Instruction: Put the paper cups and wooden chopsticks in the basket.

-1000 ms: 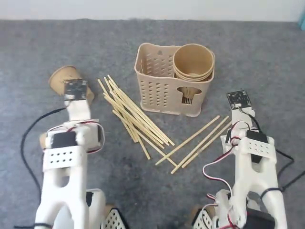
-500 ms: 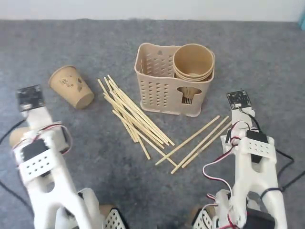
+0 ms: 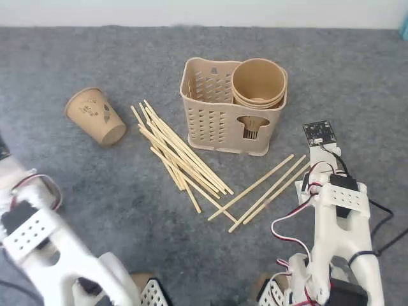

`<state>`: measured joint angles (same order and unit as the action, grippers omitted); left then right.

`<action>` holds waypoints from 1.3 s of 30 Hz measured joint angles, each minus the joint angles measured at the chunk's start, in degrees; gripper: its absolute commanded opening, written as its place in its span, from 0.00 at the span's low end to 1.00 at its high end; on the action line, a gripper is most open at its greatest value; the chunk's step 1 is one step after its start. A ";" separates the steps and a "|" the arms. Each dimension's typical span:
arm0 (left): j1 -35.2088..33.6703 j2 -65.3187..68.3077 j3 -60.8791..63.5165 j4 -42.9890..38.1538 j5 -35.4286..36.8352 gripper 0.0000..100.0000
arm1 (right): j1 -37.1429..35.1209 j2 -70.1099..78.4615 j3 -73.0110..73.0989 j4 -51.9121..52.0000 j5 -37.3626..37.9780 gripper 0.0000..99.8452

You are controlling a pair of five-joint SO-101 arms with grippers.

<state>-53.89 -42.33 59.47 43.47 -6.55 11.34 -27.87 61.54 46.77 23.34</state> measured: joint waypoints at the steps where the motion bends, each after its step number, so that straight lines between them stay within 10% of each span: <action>1: -0.35 0.79 -0.70 -0.09 0.00 0.02 | 0.00 0.00 0.00 0.00 0.00 0.12; 18: -2.20 36.84 -25.49 -0.09 0.00 0.02 | 0.00 0.00 0.44 0.00 0.00 0.12; 29: -2.20 29.45 -26.73 8.79 -0.18 0.24 | 0.00 0.00 0.44 0.00 0.00 0.12; 39: -2.20 11.52 -26.73 17.85 -0.18 0.24 | 0.00 0.00 0.44 0.00 0.00 0.12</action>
<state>-56.09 -30.81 32.75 61.32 -6.73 11.34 -27.87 61.98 46.77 23.34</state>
